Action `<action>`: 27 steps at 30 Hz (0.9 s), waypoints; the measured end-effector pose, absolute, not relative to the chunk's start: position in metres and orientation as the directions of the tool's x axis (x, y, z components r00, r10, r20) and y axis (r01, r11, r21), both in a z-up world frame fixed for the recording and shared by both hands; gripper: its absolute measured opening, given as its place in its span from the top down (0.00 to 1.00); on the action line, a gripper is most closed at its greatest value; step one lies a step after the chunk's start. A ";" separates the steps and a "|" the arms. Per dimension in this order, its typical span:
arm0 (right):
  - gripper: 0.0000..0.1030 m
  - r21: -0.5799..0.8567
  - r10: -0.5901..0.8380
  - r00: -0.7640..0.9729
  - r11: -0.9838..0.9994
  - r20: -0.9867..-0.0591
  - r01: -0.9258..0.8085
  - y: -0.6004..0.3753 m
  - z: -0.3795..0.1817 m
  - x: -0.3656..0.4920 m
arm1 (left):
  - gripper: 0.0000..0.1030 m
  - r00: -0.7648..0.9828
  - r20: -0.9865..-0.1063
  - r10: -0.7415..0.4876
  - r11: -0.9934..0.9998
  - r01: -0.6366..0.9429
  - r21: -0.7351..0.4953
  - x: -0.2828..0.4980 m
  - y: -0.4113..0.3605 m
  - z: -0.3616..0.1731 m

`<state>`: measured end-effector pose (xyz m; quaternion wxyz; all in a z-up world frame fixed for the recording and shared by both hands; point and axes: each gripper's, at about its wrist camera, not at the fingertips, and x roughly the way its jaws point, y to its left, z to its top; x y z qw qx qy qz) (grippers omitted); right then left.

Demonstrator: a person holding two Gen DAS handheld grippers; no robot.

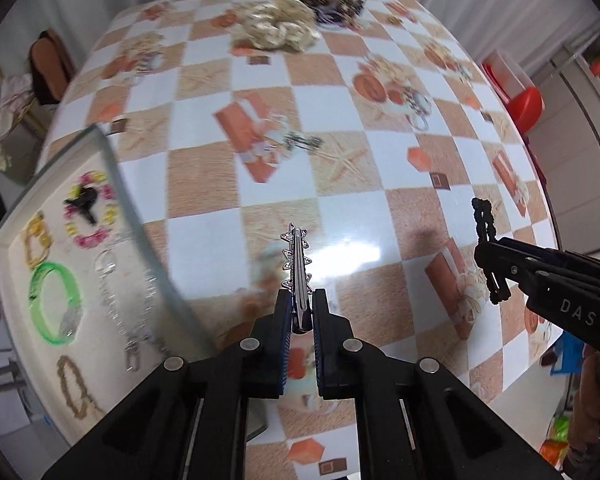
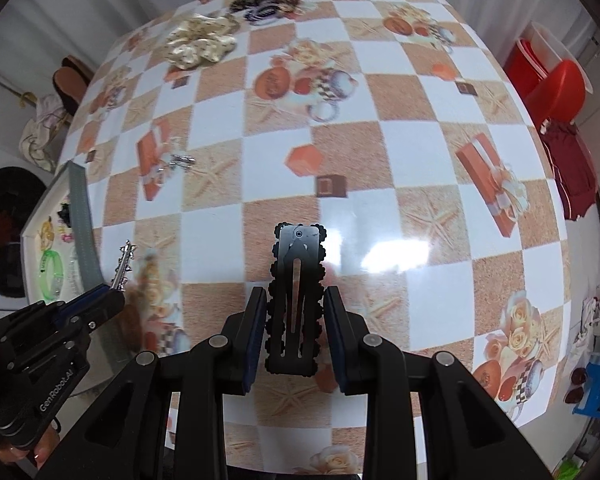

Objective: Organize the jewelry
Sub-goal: 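Carry the barrette with the left tool while the right tool carries the black clip to the tray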

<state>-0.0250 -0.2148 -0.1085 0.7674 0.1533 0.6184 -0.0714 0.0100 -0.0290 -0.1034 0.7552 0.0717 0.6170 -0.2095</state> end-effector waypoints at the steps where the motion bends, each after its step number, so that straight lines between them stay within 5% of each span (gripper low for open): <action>1: 0.69 0.150 0.084 0.227 0.945 -0.970 0.292 -0.212 -0.107 -0.023 | 0.86 0.159 -0.961 -0.228 0.907 0.393 -0.150 0.010 -0.022 -0.100; 27: 0.69 0.256 0.269 0.197 0.962 -0.943 -0.092 -0.041 -0.093 0.013 | 0.86 0.221 -0.969 -0.108 0.993 -0.020 -0.115 -0.045 0.154 -0.104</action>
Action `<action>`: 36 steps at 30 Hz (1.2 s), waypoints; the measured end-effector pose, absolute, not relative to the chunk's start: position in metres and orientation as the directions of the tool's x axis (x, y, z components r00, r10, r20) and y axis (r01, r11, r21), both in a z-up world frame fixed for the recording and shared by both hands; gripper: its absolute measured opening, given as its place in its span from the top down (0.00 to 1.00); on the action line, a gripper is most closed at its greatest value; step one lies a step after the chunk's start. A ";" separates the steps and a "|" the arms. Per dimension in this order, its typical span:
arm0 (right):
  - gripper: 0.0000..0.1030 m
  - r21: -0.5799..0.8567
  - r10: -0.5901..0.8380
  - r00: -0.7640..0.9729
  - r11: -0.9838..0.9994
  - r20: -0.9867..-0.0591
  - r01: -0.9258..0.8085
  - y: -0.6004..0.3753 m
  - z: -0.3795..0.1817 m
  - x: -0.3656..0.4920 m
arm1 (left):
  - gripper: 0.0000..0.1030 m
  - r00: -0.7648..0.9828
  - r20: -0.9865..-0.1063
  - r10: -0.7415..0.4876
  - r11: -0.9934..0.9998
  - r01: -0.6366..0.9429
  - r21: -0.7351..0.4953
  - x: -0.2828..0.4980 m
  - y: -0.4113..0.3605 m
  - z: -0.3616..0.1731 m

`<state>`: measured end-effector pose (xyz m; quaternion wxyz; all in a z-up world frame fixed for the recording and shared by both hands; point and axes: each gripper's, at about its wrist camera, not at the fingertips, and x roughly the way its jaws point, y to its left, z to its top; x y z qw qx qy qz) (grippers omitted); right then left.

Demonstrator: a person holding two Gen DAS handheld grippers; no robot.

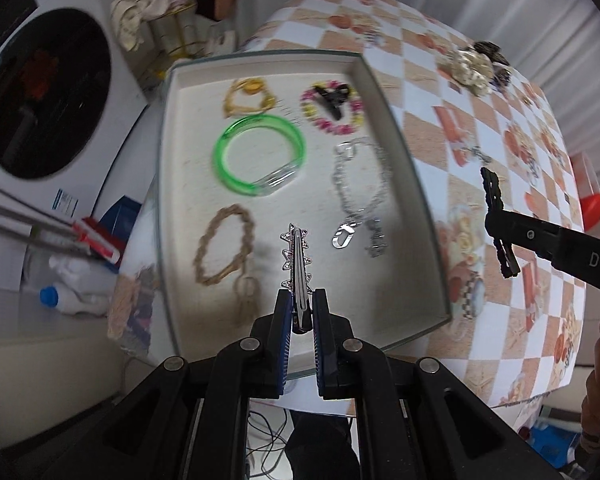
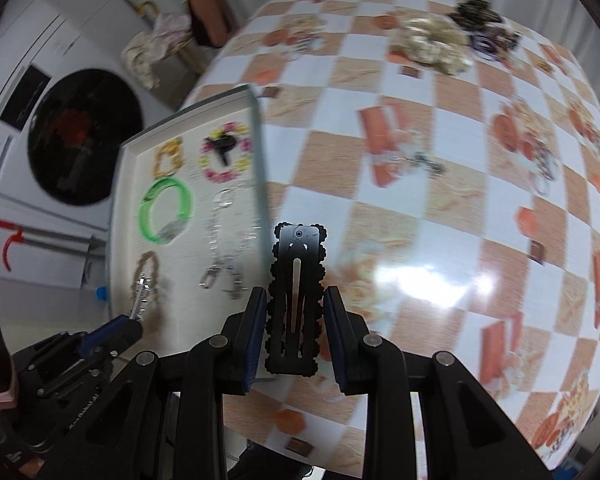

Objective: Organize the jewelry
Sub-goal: 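Carry the barrette with the left tool while the right tool carries the black clip to the tray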

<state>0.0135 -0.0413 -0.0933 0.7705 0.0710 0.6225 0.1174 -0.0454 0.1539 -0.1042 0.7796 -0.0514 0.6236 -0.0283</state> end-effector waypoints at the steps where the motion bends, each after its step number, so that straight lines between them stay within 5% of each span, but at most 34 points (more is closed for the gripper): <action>1: 0.69 0.262 0.277 0.192 0.960 -0.941 -0.103 -0.036 -0.094 0.014 | 0.86 0.219 -0.970 -0.107 0.993 -0.028 -0.116 -0.047 0.157 -0.106; 36: 0.69 0.320 0.360 0.096 0.902 -0.928 -0.291 0.065 -0.156 0.085 | 0.86 0.222 -0.975 -0.030 0.997 -0.062 -0.045 -0.016 0.162 -0.161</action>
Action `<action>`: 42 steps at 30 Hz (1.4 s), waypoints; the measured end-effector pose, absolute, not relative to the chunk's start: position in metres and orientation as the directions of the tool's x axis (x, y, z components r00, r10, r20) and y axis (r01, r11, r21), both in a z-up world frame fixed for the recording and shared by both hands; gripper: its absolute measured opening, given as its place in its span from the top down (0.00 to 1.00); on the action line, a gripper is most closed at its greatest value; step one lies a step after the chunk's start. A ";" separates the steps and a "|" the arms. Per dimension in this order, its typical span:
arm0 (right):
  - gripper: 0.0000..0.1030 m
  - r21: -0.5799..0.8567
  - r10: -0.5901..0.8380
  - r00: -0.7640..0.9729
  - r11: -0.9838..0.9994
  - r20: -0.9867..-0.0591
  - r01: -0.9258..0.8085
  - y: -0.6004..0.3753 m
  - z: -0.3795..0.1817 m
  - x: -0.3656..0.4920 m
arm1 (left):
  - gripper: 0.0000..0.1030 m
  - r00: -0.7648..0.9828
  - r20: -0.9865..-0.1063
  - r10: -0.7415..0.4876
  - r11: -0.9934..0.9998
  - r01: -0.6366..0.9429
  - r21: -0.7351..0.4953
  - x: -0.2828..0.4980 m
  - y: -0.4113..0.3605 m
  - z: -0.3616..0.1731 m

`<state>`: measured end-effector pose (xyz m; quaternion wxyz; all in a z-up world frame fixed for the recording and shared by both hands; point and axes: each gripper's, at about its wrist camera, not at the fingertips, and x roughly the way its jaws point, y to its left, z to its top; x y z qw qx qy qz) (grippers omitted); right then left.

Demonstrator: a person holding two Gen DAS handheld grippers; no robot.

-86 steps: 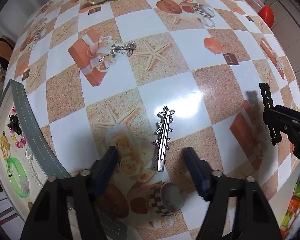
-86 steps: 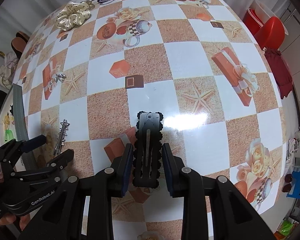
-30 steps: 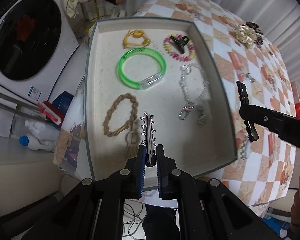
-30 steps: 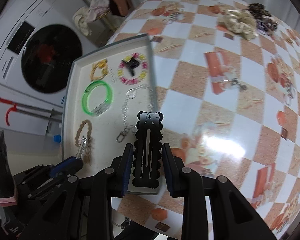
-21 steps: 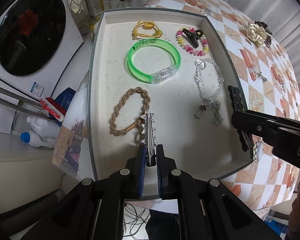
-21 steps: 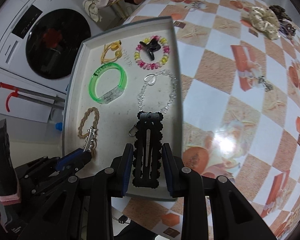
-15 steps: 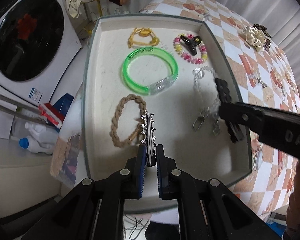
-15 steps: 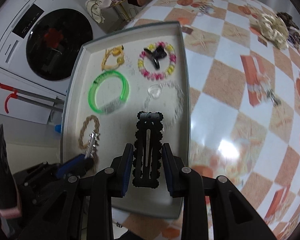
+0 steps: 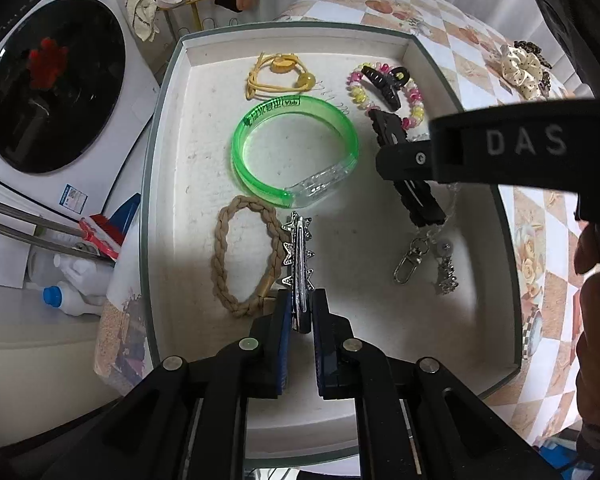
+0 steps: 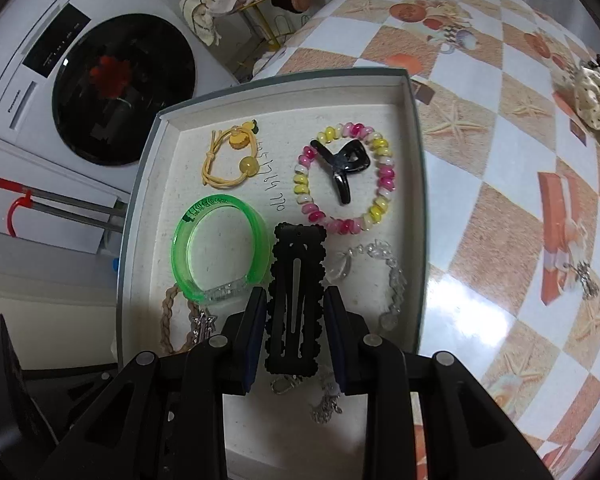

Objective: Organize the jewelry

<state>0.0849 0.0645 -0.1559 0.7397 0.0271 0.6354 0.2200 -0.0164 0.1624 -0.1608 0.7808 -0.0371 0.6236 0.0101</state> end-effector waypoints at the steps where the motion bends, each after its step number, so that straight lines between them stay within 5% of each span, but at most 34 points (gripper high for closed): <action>1: 0.69 0.318 0.358 0.093 0.902 -0.929 -0.292 0.065 -0.157 0.085 | 0.86 0.221 -0.975 -0.030 0.997 -0.063 -0.045 -0.017 0.163 -0.161; 12: 0.68 0.311 0.347 0.075 0.903 -0.935 -0.297 0.079 -0.166 0.086 | 0.85 0.207 -0.978 -0.018 0.998 -0.061 -0.032 -0.015 0.161 -0.160; 17: 0.54 0.326 0.360 0.069 0.899 -0.930 -0.292 0.080 -0.166 0.085 | 0.85 0.196 -0.981 0.004 0.998 -0.064 -0.008 -0.014 0.156 -0.158; 34: 0.41 0.413 0.439 0.117 0.890 -0.891 -0.193 0.034 -0.132 0.081 | 0.85 0.189 -0.982 0.018 0.997 -0.073 0.004 -0.013 0.149 -0.150; 35: 0.41 0.412 0.437 0.122 0.892 -0.891 -0.188 0.030 -0.130 0.080 | 0.58 0.189 -0.982 0.017 0.997 -0.074 0.004 -0.012 0.149 -0.149; 36: 0.41 0.405 0.430 0.129 0.896 -0.893 -0.181 0.026 -0.127 0.078 | 0.05 0.190 -0.982 0.020 0.997 -0.076 0.006 -0.012 0.149 -0.148; 42: 0.34 0.340 0.366 0.160 0.925 -0.917 -0.168 0.014 -0.117 0.073 | 0.00 0.235 -0.970 0.056 0.995 -0.089 0.036 -0.014 0.145 -0.135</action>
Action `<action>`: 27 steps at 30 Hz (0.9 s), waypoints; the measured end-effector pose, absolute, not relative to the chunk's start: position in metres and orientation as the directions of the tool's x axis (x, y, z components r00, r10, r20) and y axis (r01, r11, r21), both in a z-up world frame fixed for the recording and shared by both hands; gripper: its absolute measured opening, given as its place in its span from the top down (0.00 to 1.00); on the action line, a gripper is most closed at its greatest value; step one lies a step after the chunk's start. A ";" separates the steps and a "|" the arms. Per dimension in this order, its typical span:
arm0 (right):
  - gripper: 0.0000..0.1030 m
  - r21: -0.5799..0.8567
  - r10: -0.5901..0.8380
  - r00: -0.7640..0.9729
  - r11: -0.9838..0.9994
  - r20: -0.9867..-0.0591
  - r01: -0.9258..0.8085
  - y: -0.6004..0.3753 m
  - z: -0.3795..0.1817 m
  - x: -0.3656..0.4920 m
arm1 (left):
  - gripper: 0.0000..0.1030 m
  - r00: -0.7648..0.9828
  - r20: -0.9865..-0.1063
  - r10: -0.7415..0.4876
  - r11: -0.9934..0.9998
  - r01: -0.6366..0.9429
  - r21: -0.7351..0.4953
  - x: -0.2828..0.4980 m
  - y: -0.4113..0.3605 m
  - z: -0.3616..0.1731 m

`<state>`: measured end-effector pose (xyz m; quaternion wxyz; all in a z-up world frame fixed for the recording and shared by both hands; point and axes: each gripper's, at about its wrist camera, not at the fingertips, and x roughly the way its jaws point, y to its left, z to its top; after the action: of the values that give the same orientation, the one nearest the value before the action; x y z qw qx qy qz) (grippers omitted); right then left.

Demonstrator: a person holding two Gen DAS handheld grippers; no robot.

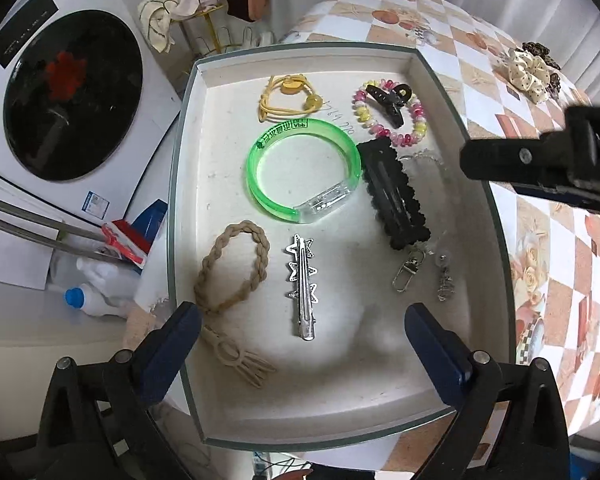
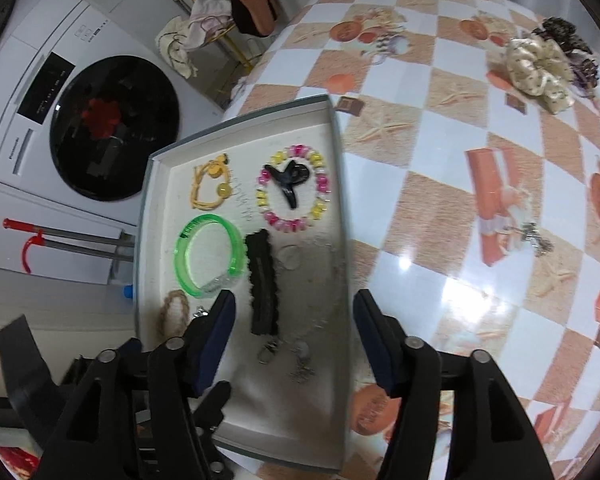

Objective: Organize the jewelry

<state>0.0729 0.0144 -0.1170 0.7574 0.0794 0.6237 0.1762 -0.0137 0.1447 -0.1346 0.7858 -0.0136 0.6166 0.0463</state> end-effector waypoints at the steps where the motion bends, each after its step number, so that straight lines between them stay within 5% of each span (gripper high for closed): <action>1: 0.33 0.329 0.356 0.163 0.929 -0.920 -0.170 0.013 -0.116 0.071 | 0.00 0.238 -0.969 0.060 0.995 -0.091 0.039 -0.014 0.144 -0.133; 3: 0.32 0.287 0.318 0.174 0.940 -0.932 -0.183 0.011 -0.113 0.067 | 0.00 0.244 -0.967 0.067 0.994 -0.102 0.043 -0.013 0.144 -0.129; 5: 0.20 0.244 0.281 0.188 0.949 -0.941 -0.199 0.011 -0.109 0.064 | 0.00 0.248 -0.966 0.072 0.992 -0.119 0.043 -0.014 0.146 -0.125; 27: 0.19 0.077 0.138 0.226 0.963 -0.964 -0.258 0.012 -0.058 0.020 | 0.00 0.268 -0.957 0.114 0.968 -0.245 0.046 -0.037 0.179 -0.057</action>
<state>0.0204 0.0122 -0.0577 0.7815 -0.0493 0.6090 0.1264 -0.0374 0.1789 -0.0573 0.7944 -0.0552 0.5942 0.1129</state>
